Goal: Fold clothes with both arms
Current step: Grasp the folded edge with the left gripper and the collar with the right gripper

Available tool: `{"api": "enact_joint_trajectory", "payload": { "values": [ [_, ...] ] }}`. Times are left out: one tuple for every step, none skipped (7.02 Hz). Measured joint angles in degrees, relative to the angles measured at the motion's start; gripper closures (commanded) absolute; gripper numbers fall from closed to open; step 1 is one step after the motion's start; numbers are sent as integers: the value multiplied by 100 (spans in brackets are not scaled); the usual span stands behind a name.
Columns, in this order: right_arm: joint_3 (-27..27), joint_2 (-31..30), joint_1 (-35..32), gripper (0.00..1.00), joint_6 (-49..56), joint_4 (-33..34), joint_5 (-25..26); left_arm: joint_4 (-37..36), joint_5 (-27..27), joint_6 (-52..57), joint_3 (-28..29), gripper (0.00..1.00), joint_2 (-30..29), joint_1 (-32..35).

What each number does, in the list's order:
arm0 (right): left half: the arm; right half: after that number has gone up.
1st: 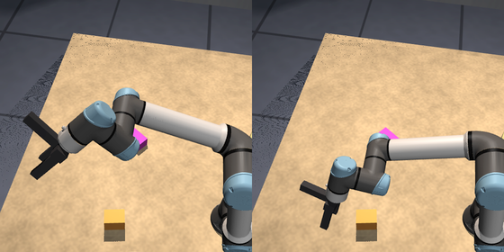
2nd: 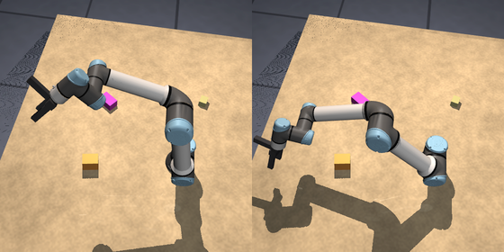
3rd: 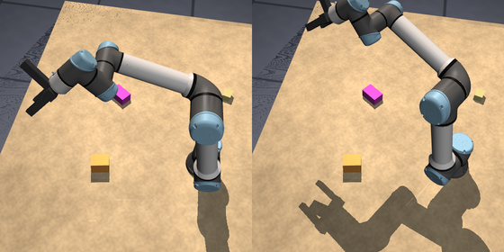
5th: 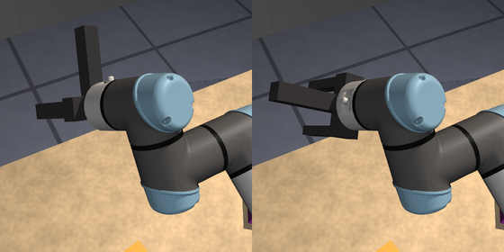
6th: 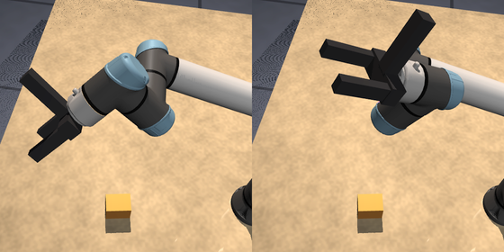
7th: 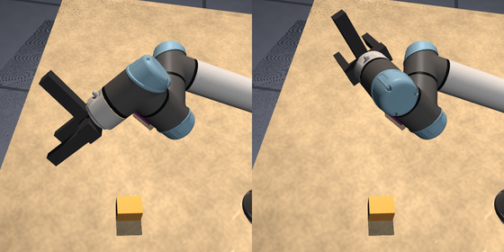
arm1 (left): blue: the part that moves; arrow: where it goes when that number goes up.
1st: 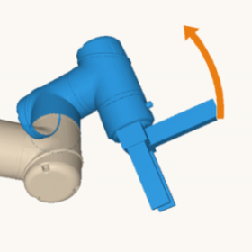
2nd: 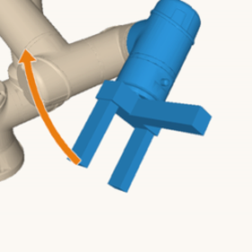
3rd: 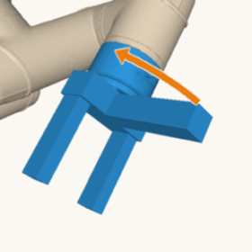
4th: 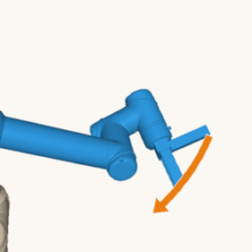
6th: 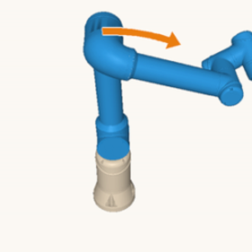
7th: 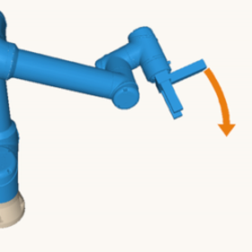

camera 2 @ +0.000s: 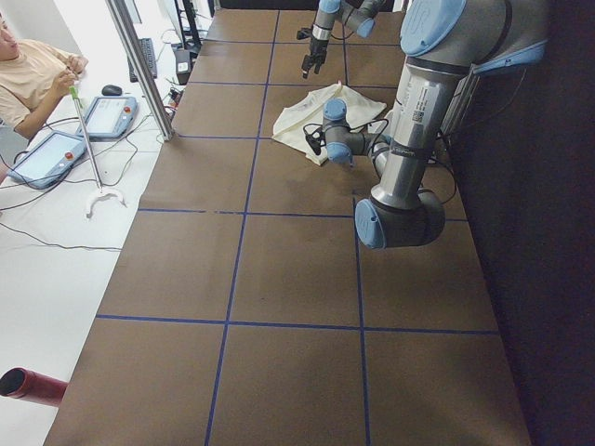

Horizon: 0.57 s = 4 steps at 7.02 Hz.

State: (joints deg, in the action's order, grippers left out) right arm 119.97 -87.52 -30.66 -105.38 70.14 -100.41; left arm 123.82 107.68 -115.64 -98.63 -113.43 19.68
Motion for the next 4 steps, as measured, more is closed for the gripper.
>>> {"api": "enact_joint_trajectory", "payload": {
  "values": [
    [-11,10,4,0,0,0,1,-7,-101,2,27,96,-2,0],
    [-19,42,6,0,-1,1,2,-19,-177,0,37,100,-3,5],
    [-36,89,7,0,-5,5,11,-29,-260,3,37,100,-3,12],
    [-53,116,7,0,-8,6,27,-51,-394,16,40,100,4,32]
  ]
}}
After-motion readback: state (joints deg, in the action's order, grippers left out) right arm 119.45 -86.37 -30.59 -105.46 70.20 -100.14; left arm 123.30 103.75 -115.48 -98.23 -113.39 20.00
